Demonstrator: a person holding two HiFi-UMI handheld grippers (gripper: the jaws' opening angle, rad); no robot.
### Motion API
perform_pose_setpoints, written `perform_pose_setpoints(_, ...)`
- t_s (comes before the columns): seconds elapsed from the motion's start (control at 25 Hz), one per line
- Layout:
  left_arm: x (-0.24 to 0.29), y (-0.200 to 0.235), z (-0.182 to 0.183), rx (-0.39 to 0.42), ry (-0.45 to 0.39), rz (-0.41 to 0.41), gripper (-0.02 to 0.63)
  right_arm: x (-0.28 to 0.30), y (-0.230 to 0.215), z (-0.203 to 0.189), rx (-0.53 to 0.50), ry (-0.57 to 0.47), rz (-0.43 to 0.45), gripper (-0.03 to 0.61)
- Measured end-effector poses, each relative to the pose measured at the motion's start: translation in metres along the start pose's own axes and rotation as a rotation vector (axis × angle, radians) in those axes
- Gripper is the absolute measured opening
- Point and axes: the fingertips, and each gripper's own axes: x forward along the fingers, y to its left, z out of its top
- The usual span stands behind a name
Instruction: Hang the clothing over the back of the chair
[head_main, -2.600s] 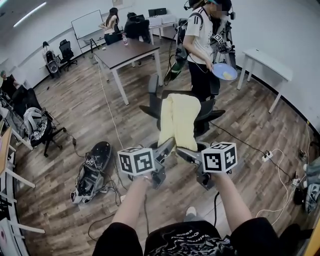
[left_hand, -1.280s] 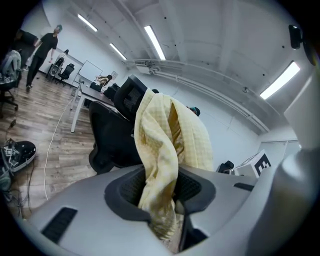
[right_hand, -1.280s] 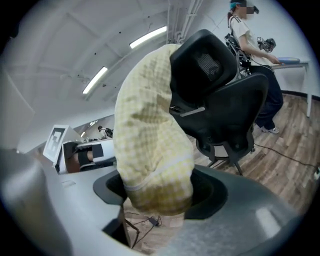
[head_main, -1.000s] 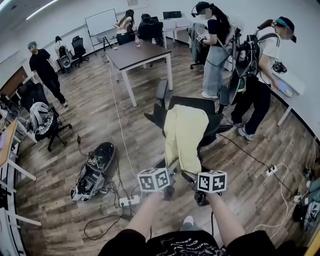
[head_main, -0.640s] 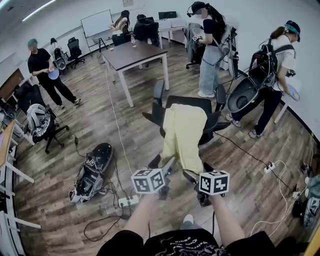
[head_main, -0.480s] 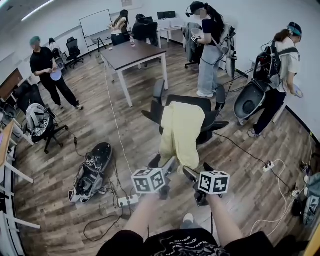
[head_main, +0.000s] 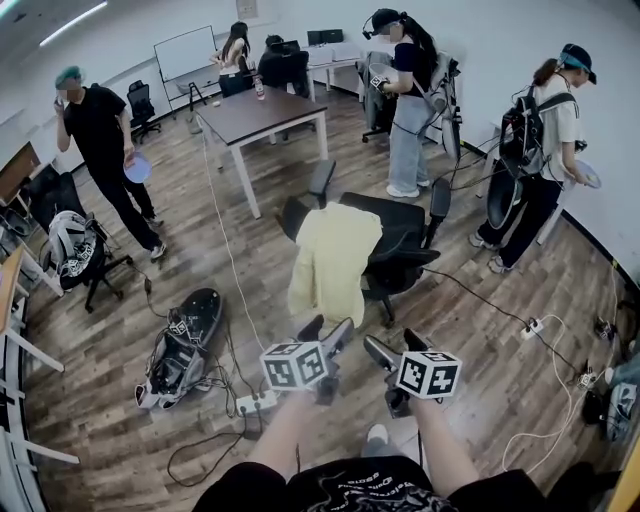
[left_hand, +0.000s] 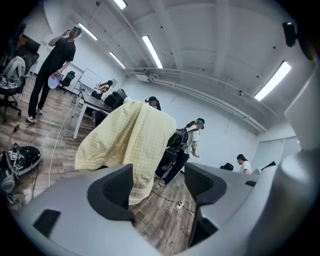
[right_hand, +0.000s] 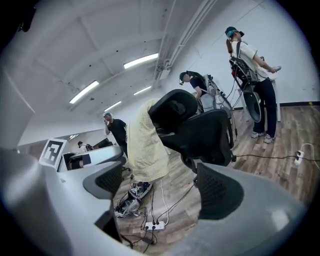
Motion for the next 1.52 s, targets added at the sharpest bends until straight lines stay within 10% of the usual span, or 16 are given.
perform_pose_setpoints(0.4,-0.027,-0.016,-0.01,0.076,0.012,-0.031,0.305,-0.016,0.032,-0.014,-0.069,0.015,0.054,0.449)
perform_pose_setpoints(0.64,-0.042,-0.03,-0.012,0.134,-0.004,-0.039,0.293,-0.032,0.032,-0.008,-0.132,-0.036,-0.004,0.297)
perform_pose_setpoints(1.0,-0.067,-0.039,-0.009,0.143,-0.077,-0.025,0.078,-0.05,0.035,-0.006,-0.184,-0.086,-0.064,0.107)
perform_pose_setpoints(1.52,-0.09,-0.051,-0.055,0.157,-0.019,0.014,0.014,-0.067,0.063,-0.031,-0.291,-0.068,-0.041,0.006)
